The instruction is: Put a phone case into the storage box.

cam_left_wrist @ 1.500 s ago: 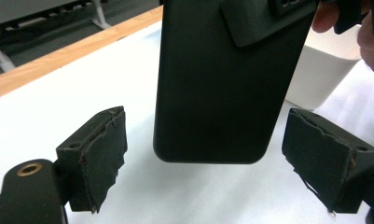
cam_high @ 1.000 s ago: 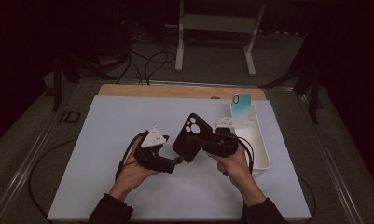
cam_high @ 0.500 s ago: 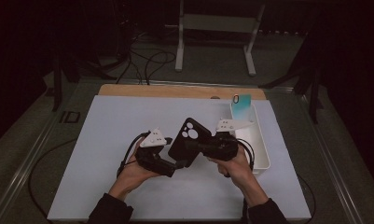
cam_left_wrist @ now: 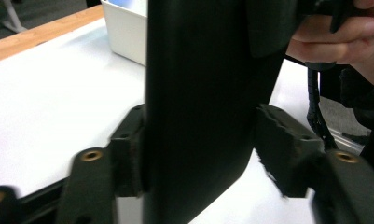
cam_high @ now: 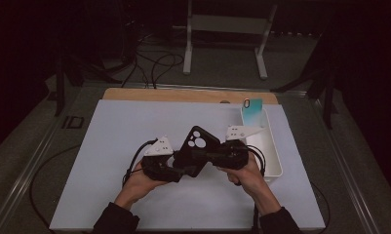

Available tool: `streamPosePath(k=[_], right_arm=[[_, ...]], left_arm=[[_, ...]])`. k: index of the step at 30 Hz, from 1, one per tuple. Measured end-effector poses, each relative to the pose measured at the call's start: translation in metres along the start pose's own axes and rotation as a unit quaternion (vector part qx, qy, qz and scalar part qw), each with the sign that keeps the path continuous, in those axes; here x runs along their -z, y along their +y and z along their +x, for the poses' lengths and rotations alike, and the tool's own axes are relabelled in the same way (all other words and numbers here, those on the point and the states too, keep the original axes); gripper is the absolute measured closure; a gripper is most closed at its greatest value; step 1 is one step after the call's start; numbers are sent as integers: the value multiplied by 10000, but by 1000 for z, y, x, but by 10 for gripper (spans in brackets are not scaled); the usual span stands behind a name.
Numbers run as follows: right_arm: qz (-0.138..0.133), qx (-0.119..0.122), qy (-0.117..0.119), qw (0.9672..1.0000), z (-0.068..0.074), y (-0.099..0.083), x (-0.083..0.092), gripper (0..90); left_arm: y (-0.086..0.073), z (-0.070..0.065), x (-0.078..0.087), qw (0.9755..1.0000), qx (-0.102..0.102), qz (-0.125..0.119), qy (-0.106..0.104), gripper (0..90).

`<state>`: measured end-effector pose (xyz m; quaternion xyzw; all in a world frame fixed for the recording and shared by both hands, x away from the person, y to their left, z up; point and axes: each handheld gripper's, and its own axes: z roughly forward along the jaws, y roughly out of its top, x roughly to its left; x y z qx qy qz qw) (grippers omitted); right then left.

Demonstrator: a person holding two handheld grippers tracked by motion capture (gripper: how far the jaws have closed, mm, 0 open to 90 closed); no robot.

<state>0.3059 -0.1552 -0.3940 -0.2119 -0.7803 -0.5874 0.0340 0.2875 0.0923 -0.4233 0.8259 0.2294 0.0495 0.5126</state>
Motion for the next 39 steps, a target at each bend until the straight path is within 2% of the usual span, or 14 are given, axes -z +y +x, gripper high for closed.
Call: streamPosePath(k=[3, 4, 8, 9, 14, 19, 22, 24, 25, 29, 31, 35, 39], right_arm=[[-16, -32, 18, 10000, -2, 0, 2, 865], [-16, -32, 18, 10000, -2, 0, 2, 865], [22, -19, -69, 10000, -5, -2, 3, 825], [37, 29, -161, 9999, -5, -2, 3, 781], [70, 4, -262, 9996, -7, 0, 3, 664], [94, -18, -428, 9990, -7, 0, 2, 522], [90, -39, -444, 9990, -8, 0, 0, 444], [132, -29, -553, 9984, -7, 1, -1, 367], [177, -3, -744, 9971, -6, 1, -3, 312], [240, -55, -1021, 9945, -5, 1, -3, 205], [228, -106, -1122, 9934, -5, 1, -2, 180], [148, -194, -1263, 9917, -6, 2, 1, 145], [29, -247, -1372, 9902, -5, 5, 4, 139]], left_arm=[[-2, 2, 3, 9999, -21, -47, -106, 469], [-2, 2, 3, 9999, -21, -47, -106, 537], [-4, 3, 3, 9999, -31, -34, -137, 588], [-5, 3, 3, 9999, -50, -33, -118, 617], [-6, 2, 4, 9999, -126, -62, 9, 702], [-6, 0, 2, 9999, -137, -73, -1, 773], [-7, -1, 0, 9999, -155, -73, -8, 793], [-6, -3, -1, 9998, -198, -51, 83, 795], [-6, -3, -1, 9997, -202, -56, 108, 797], [-5, -2, 2, 9994, -177, -89, 272, 801], [-5, 0, 4, 9991, -153, -107, 388, 802], [-6, 2, 6, 9987, -81, -151, 485, 803], [-7, 2, 5, 9975, -62, -170, 687, 803]])
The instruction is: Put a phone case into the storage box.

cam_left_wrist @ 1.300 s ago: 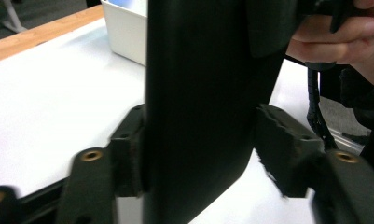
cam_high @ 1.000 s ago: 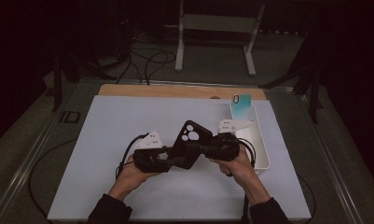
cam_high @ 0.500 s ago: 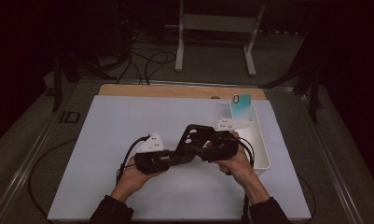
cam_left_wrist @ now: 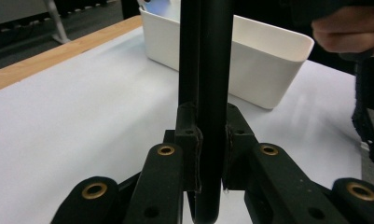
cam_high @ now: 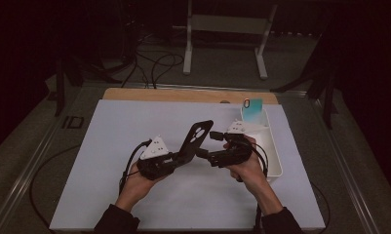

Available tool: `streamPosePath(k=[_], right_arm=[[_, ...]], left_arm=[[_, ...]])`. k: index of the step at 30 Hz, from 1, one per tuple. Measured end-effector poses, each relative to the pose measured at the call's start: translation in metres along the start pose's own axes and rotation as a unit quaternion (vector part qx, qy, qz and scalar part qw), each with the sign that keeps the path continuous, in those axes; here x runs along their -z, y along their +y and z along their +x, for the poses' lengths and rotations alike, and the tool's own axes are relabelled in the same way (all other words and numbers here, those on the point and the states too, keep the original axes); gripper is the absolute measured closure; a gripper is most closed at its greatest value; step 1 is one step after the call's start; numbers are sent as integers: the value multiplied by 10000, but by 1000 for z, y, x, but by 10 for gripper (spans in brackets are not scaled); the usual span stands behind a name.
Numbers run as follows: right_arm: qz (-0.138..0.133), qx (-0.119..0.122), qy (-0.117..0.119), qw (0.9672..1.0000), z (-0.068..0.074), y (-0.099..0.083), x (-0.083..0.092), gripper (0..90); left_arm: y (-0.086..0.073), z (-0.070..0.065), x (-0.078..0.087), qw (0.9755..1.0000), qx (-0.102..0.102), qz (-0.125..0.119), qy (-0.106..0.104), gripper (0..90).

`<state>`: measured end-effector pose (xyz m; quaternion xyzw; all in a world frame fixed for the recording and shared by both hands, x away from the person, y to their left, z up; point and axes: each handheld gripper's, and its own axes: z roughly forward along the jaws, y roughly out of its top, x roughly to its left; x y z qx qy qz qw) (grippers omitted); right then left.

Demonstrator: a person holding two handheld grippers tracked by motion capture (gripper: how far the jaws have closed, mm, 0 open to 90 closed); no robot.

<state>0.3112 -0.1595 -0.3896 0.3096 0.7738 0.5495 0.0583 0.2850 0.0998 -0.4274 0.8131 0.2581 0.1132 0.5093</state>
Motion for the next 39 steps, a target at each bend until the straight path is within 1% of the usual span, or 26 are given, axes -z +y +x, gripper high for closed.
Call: streamPosePath(k=[1, 2, 5, 8, 11, 12, 13, 14, 15, 18, 21, 25, 29, 33, 35, 39], right_arm=[[-26, 0, -30, 10000, 0, 1, 1, 139], [-95, -54, -63, 9999, 0, 2, 2, 139], [-239, -111, -160, 9995, 0, 4, 4, 138], [-359, -284, -217, 9987, -2, 7, 5, 135], [-469, -433, -199, 9978, -3, 8, 5, 134], [-508, -507, -227, 9972, -3, 9, 5, 130], [-508, -507, -227, 9972, -3, 9, 5, 130], [-581, -587, -264, 9962, -4, 9, 3, 128], [-593, -609, -279, 9960, -3, 10, 3, 128], [-615, -641, -311, 9956, -2, 10, 0, 121], [-687, -725, -344, 9944, -1, 11, -2, 115], [-706, -727, -410, 9940, 0, 11, -4, 109], [-750, -731, -506, 9932, 4, 11, -8, 110], [-779, -685, -563, 9930, 6, 11, -9, 111], [-835, -736, -562, 9922, 5, 11, -8, 110], [-867, -792, -584, 9914, 5, 9, -8, 106]], left_arm=[[0, 0, 0, 10000, -5, -1, 53, 802], [0, 0, -1, 10000, -22, 24, 62, 803], [-1, -2, -3, 9999, -67, 75, 94, 803], [-1, -3, -4, 9998, -107, 96, 121, 802], [-1, -5, -5, 9998, -117, 89, 125, 803], [-2, -5, -6, 9998, -115, 90, 118, 803], [-2, -5, -6, 9998, -115, 90, 118, 803], [-2, -6, -8, 9997, -154, 145, 97, 803], [-2, -6, -8, 9997, -154, 145, 97, 803], [-2, -7, -10, 9998, -122, 145, 69, 803], [-3, -10, -14, 9998, -100, 177, 64, 803], [-4, -10, -16, 9998, -75, 176, 32, 803], [-4, -16, -21, 9997, -107, 203, -51, 803], [-4, -16, -21, 9998, -41, 156, -117, 803], [-4, -16, -21, 9999, 2, 89, -135, 804], [-5, -17, -21, 9999, -3, 62, -82, 805]])
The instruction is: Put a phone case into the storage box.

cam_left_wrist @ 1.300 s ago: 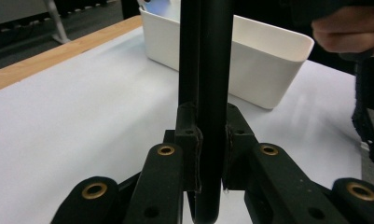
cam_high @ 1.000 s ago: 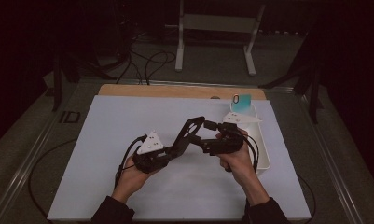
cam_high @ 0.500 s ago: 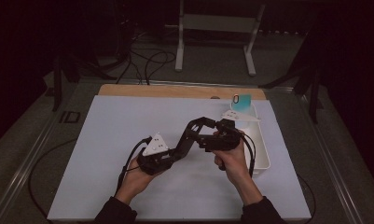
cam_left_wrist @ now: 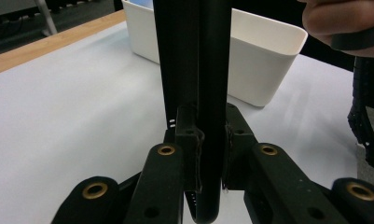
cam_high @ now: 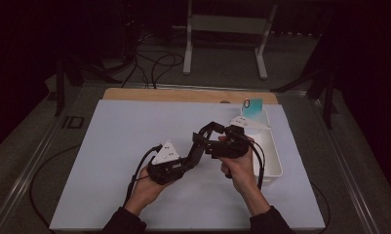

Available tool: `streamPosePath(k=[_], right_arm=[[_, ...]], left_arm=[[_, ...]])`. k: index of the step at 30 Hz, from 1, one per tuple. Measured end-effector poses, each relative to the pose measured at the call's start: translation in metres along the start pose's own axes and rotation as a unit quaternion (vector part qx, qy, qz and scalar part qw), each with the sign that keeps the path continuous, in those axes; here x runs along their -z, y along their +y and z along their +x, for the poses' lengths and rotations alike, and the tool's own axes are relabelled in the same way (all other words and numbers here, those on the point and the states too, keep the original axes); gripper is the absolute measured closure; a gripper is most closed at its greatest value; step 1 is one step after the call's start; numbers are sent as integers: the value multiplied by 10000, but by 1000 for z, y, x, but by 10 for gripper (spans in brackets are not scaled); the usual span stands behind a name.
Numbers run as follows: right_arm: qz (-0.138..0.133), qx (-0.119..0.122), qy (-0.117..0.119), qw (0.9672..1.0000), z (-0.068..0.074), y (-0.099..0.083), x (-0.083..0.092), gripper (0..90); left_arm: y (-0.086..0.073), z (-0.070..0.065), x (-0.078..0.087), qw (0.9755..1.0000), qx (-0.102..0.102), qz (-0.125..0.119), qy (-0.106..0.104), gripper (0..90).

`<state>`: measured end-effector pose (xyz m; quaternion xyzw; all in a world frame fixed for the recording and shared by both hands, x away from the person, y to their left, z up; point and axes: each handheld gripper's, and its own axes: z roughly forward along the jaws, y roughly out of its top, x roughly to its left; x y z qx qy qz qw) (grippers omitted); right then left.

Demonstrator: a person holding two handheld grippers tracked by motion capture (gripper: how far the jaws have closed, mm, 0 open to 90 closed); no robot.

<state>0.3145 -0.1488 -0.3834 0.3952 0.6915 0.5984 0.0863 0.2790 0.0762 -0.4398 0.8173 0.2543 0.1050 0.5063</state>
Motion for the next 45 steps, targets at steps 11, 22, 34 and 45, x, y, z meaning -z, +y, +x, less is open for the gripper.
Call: streamPosePath(k=[11, 22, 34, 45], right_arm=[[-31, -270, 60, 9996, -6, -5, 0, 109], [-28, -131, 56, 9999, -2, -3, 1, 147], [-29, -75, -22, 10000, -3, -3, 0, 147], [13, -16, -75, 10000, -2, -3, -1, 146]], left_arm=[[-1, 0, -2, 10000, 31, -68, 6, 806], [-1, 0, -1, 10000, 18, -60, -1, 798], [-4, 3, 4, 9991, 69, -72, 405, 351], [-6, 12, 18, 9958, 296, -253, 828, 57]])
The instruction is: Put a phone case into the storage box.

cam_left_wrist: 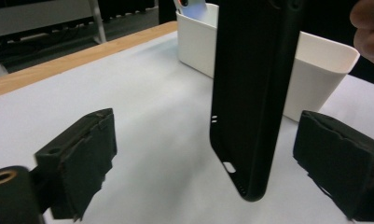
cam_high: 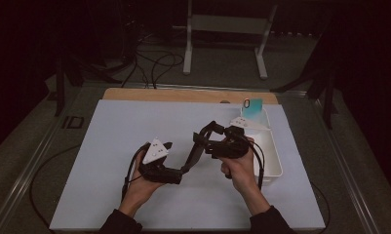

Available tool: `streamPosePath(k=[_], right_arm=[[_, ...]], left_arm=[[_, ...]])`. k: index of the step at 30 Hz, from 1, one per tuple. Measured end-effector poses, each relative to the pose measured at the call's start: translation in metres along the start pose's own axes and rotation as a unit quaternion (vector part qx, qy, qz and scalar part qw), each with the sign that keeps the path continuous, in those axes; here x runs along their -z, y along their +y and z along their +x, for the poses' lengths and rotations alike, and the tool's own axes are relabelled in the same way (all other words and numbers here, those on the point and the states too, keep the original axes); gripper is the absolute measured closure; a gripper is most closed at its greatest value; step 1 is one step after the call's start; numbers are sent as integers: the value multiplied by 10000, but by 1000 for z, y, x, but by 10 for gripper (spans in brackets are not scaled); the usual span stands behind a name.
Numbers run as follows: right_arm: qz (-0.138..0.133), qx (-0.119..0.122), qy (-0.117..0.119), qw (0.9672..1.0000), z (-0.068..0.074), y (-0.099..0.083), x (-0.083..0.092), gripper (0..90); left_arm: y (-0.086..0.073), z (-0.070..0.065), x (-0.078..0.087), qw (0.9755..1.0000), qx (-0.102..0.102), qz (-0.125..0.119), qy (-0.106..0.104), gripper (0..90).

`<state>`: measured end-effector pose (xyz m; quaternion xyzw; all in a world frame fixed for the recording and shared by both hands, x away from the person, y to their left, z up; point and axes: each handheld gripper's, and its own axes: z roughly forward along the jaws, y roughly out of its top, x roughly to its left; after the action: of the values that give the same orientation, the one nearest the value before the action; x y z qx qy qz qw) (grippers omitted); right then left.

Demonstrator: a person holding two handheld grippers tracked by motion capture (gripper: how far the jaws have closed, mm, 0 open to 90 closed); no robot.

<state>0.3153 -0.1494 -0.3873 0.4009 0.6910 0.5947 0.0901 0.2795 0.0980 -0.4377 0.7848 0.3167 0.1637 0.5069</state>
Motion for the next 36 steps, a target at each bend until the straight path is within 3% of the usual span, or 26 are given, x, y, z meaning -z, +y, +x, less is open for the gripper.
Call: streamPosePath(k=[8, 27, 36], right_arm=[[29, 47, -7, 10000, 1, 1, -2, 147], [47, 143, -114, 9998, -1, 6, -1, 147], [49, 185, -189, 9996, -4, 8, 0, 147]], left_arm=[[-7, 12, 7, 9998, 192, -4, 33, 2], [-33, 34, 30, 9976, 225, -4, 649, 0], [-50, 44, 43, 9961, 325, -74, 818, 0]])
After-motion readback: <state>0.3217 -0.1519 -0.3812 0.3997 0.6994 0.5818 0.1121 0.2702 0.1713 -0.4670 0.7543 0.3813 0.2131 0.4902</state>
